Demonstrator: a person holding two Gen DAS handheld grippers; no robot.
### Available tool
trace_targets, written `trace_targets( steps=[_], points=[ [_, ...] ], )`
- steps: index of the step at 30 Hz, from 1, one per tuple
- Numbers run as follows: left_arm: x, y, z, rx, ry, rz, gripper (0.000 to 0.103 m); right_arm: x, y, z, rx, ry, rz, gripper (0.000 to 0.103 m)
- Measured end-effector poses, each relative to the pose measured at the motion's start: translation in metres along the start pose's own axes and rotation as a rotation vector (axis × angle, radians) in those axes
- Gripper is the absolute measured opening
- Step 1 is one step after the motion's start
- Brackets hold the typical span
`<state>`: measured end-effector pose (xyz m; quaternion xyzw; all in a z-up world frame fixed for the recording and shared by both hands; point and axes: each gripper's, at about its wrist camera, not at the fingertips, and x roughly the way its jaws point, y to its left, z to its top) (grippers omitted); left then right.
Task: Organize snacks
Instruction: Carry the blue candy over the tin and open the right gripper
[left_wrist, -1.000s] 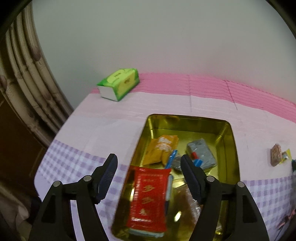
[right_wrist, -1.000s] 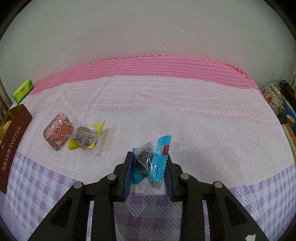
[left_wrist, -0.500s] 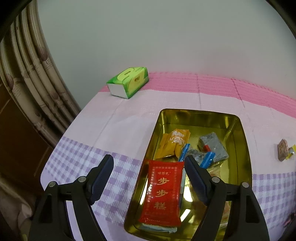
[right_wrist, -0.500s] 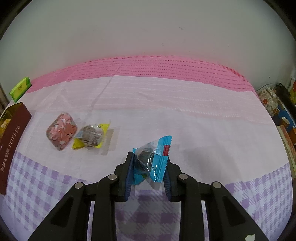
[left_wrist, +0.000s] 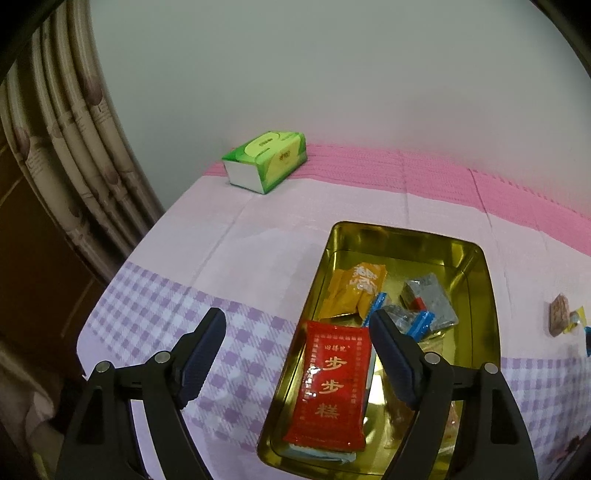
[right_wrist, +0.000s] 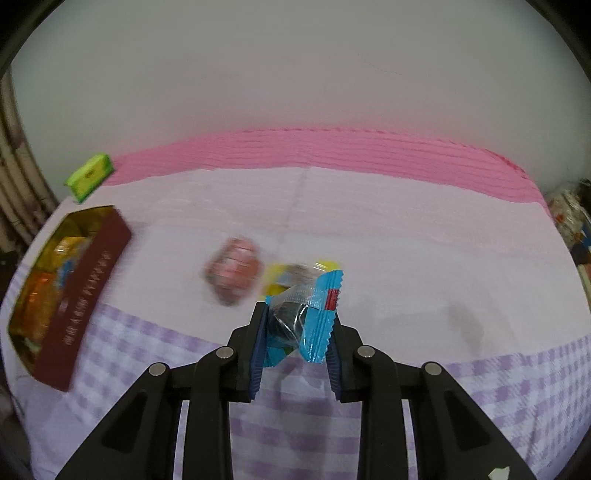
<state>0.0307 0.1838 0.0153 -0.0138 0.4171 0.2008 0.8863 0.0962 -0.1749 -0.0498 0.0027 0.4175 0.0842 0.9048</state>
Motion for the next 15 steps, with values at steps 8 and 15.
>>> trace_targets(
  steps=[8,15],
  points=[
    [-0.008,0.019,0.003,-0.082,-0.008,0.005,0.08,-0.012,0.083,0.02,-0.118,-0.02,0.16,0.026],
    [-0.01,0.033,-0.008,-0.117,0.019,0.015,0.081,-0.006,0.163,0.027,-0.236,-0.018,0.262,0.026]
  ],
)
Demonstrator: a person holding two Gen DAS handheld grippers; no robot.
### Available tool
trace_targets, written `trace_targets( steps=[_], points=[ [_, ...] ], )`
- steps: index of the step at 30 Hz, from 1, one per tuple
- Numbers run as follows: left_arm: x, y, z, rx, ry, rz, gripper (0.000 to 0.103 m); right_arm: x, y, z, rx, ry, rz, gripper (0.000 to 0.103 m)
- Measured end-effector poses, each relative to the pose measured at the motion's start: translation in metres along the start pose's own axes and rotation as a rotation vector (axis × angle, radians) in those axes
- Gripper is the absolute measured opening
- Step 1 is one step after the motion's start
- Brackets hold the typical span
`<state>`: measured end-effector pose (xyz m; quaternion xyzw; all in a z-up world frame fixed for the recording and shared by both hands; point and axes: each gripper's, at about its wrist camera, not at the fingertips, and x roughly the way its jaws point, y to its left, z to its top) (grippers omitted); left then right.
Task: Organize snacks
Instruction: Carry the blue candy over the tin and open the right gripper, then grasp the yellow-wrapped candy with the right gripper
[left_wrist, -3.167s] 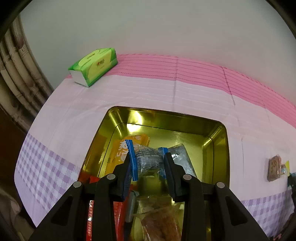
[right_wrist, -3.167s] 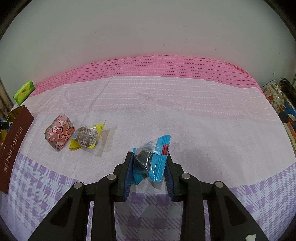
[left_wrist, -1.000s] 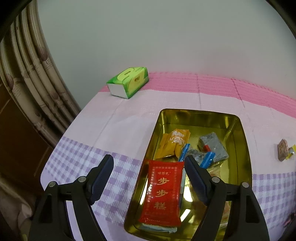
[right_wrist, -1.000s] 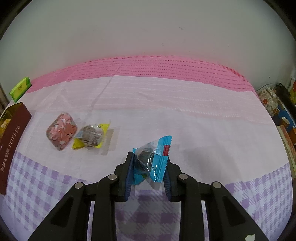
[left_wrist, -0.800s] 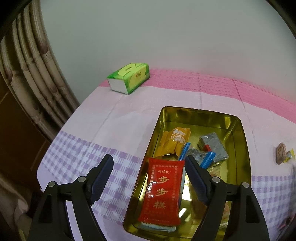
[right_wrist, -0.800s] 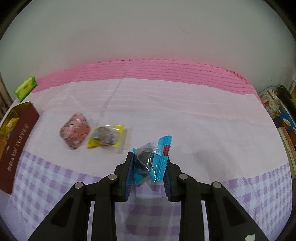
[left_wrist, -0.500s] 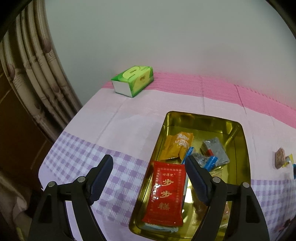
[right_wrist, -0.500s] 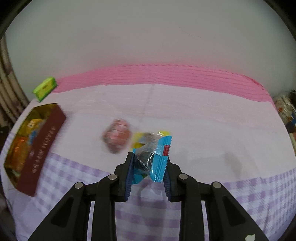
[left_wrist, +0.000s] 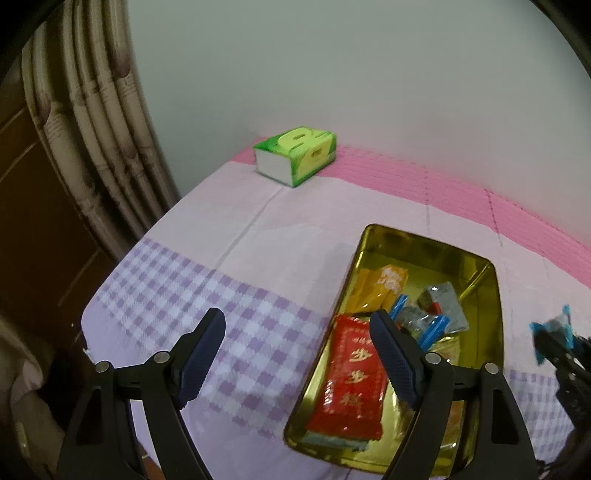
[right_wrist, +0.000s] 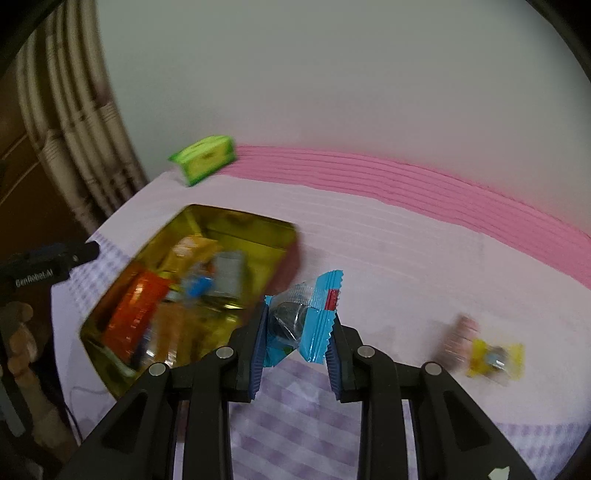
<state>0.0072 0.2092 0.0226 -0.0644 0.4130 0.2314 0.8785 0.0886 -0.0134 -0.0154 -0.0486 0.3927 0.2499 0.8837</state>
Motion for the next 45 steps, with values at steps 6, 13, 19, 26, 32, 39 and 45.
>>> trace_targets(
  steps=[6,13,19,26,32,39,45],
  points=[
    [-0.002,0.012,-0.008,-0.034,0.02,-0.001,0.081,0.03,0.043,0.017,-0.065,0.025,0.033,0.026],
    [0.004,0.015,-0.007,-0.045,0.035,0.009,0.081,0.051,0.06,0.022,-0.096,0.062,0.036,0.027],
    [0.005,0.016,-0.007,-0.054,0.044,0.009,0.081,0.059,0.065,0.022,-0.114,0.076,0.033,0.027],
    [0.006,0.015,-0.007,-0.054,0.056,0.002,0.081,0.064,0.067,0.018,-0.121,0.088,0.026,0.028],
    [0.006,0.014,-0.007,-0.056,0.057,0.003,0.081,0.063,0.068,0.018,-0.118,0.088,0.031,0.03],
    [0.006,0.012,-0.008,-0.05,0.058,0.0,0.081,0.056,0.068,0.02,-0.106,0.073,0.048,0.031],
    [0.007,0.012,-0.008,-0.052,0.064,-0.001,0.081,0.036,0.054,0.021,-0.064,0.032,0.041,0.033]
  ],
)
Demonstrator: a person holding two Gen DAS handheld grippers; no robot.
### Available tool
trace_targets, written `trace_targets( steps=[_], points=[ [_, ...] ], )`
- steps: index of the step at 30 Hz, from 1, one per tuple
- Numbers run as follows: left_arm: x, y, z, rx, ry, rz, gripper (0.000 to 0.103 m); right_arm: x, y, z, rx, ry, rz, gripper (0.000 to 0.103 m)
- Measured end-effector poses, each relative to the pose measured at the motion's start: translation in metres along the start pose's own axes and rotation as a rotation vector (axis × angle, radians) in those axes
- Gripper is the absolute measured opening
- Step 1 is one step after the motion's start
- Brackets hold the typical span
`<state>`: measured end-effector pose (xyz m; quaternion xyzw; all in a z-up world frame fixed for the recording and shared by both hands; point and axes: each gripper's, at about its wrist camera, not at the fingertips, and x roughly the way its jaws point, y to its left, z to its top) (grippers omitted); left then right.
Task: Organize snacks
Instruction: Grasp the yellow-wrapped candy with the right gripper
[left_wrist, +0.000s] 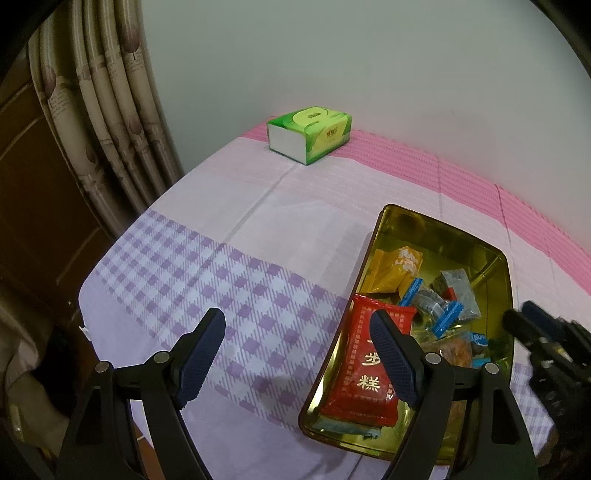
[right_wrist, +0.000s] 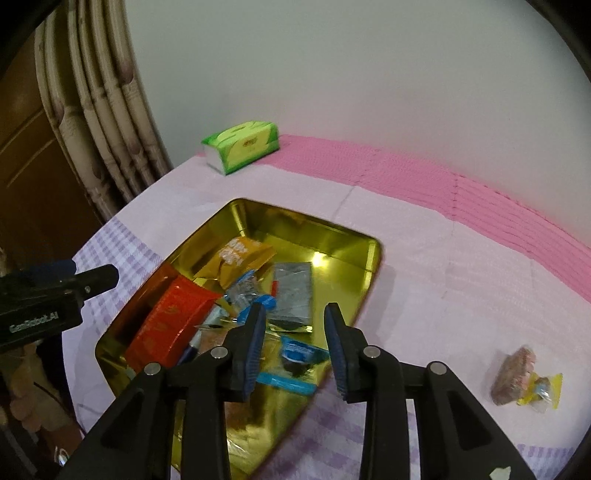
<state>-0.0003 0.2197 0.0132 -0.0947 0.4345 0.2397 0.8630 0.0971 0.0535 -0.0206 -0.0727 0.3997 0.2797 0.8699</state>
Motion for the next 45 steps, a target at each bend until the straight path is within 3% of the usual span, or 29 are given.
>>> trace_targets(
  steps=[5,14,22,35,45],
  points=[
    [0.0,0.0,0.0,0.001,0.0,0.001,0.081,-0.021,-0.037,-0.006,0.06,-0.025,-0.063,0.036],
    [0.002,-0.004,-0.002,0.024,-0.002,0.005,0.081,-0.058,-0.141,-0.032,0.254,-0.04,-0.242,0.038],
    [0.005,-0.008,-0.004,0.035,-0.007,0.02,0.081,-0.063,-0.198,-0.065,0.361,-0.011,-0.343,0.044],
    [0.006,-0.021,-0.009,0.08,-0.017,0.019,0.081,-0.041,-0.226,-0.088,0.408,0.018,-0.279,0.047],
    [-0.01,-0.061,-0.003,0.171,-0.044,-0.009,0.081,-0.036,-0.228,-0.094,0.371,-0.007,-0.246,0.036]
  ],
)
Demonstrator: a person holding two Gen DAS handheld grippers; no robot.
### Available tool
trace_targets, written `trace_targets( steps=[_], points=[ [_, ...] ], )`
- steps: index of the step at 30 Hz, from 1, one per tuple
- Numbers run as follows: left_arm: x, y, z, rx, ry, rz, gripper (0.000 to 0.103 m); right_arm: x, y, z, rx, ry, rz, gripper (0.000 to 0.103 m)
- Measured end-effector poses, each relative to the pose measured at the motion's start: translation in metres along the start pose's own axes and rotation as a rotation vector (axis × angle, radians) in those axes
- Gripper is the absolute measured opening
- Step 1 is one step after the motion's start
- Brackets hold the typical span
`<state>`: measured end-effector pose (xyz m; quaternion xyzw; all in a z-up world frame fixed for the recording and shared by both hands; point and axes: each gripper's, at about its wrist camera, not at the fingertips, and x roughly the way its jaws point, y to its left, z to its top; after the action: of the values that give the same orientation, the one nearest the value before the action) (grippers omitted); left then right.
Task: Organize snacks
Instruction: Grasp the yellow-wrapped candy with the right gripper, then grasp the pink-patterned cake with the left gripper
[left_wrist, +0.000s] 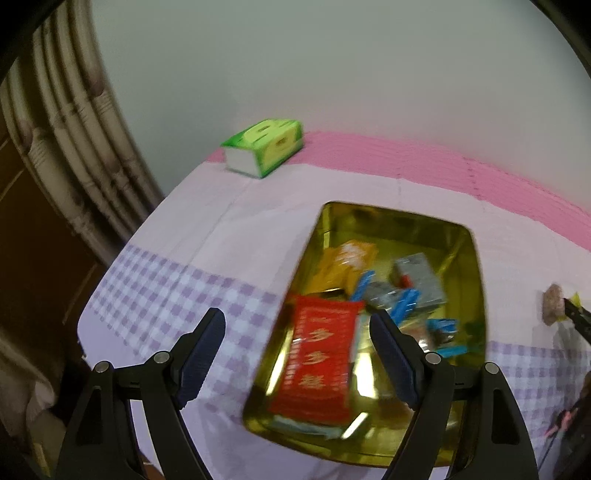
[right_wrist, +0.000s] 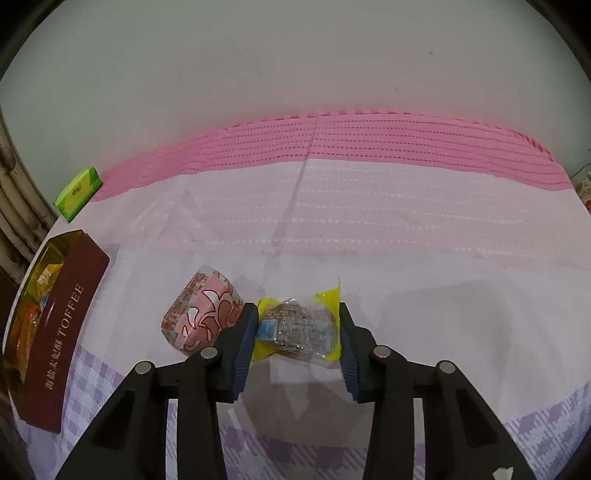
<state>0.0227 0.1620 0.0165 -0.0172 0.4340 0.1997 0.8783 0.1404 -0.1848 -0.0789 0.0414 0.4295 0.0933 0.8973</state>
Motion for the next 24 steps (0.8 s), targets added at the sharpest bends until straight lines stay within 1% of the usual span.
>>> trace_targets(
  steps=[4,9,13,15,19,24],
  points=[
    [-0.004,-0.026,0.008,0.039,-0.004,-0.049,0.081,-0.002,-0.001,-0.003,-0.007,-0.003,0.01,0.035],
    [-0.009,-0.072,0.012,0.127,-0.013,-0.126,0.081,-0.009,-0.011,-0.009,-0.016,-0.016,-0.028,0.035],
    [-0.008,-0.111,0.01,0.203,-0.01,-0.183,0.081,-0.013,-0.027,-0.009,-0.029,-0.021,-0.086,0.035],
    [-0.006,-0.127,0.009,0.232,-0.004,-0.19,0.081,-0.014,-0.037,-0.008,-0.028,-0.026,-0.109,0.035],
    [0.0,-0.153,0.006,0.259,0.021,-0.236,0.081,-0.016,-0.056,-0.005,-0.023,-0.033,-0.16,0.035],
    [0.005,-0.182,0.004,0.295,0.037,-0.285,0.081,-0.016,-0.07,-0.001,-0.044,-0.039,-0.232,0.035]
  ],
)
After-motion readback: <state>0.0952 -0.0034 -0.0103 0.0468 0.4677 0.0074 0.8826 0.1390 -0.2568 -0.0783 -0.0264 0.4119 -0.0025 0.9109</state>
